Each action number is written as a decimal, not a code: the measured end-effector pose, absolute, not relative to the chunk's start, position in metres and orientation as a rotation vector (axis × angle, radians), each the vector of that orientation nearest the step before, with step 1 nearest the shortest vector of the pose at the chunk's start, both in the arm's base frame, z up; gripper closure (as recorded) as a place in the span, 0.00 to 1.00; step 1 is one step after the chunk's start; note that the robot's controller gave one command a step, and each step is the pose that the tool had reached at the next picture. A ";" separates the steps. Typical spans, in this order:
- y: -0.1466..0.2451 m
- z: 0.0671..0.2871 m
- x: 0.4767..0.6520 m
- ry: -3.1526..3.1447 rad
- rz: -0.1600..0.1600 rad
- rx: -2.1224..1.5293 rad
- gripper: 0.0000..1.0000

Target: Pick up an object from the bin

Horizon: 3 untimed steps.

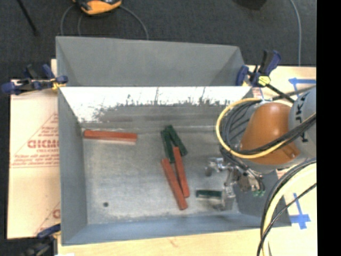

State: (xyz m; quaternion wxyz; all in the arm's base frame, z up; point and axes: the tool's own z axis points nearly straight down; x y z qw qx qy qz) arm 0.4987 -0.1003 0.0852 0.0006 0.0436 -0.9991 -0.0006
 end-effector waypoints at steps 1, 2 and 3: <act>-0.099 0.101 0.496 -3.146 -0.002 -0.033 0.00; -0.105 0.070 0.494 -3.144 -0.003 -0.102 0.00; -0.110 0.071 0.501 -3.146 0.000 -0.136 1.00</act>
Offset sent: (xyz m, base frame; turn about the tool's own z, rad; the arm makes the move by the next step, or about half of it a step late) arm -0.0059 -0.0058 -0.0152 0.1546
